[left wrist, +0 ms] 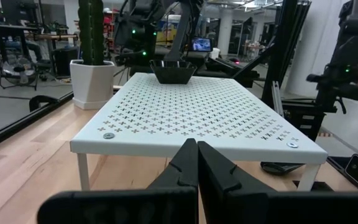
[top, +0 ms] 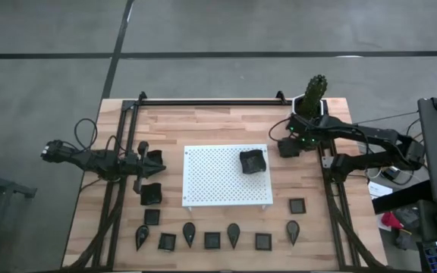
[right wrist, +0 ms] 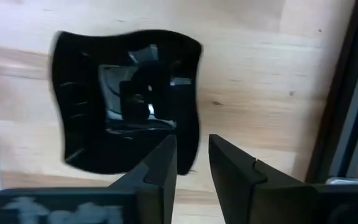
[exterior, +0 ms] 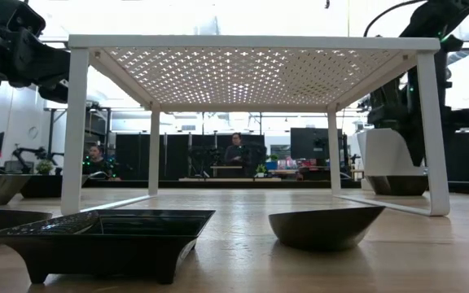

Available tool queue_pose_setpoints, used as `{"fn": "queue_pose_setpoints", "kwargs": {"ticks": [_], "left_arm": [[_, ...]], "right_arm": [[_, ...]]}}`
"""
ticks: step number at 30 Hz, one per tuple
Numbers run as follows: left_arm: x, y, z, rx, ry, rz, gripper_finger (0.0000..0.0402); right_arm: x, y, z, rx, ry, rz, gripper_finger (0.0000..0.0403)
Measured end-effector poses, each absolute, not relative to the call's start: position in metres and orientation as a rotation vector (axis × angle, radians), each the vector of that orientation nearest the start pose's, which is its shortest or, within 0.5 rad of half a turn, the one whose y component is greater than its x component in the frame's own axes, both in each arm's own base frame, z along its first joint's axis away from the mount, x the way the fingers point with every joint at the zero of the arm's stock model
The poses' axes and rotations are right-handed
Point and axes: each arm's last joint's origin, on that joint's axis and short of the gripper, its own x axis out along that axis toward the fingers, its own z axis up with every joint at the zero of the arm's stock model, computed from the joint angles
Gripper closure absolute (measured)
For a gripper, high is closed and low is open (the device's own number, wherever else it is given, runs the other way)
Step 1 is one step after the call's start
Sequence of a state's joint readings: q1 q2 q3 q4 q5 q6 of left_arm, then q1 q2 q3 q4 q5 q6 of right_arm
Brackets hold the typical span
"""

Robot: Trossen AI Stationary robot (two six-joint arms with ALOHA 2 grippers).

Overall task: Pick & Place Mini shaped plates
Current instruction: Stack the distorted square plate on the other distorted square plate on the shelf

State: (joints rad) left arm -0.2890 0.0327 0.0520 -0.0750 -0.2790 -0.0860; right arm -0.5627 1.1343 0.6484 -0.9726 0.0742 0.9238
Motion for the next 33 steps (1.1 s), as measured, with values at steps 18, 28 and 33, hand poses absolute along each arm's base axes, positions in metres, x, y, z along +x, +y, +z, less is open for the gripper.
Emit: {"fn": "queue_pose_setpoints", "kwargs": {"ticks": [18, 28, 33], "left_arm": [[0.094, -0.02, 0.172, -0.071, 0.054, -0.008, 0.0401], [0.094, -0.02, 0.171, -0.07, 0.054, -0.008, 0.0401], [0.094, -0.02, 0.171, -0.07, 0.054, -0.007, 0.0401]], "right_arm": [[0.132, -0.093, 0.163, 1.094, 1.078, -1.144, 0.033], [0.134, -0.095, 0.164, 1.05, 1.075, -1.102, 0.0392], [0.134, -0.094, 0.166, 1.056, 1.087, -1.097, 0.0394]]}}
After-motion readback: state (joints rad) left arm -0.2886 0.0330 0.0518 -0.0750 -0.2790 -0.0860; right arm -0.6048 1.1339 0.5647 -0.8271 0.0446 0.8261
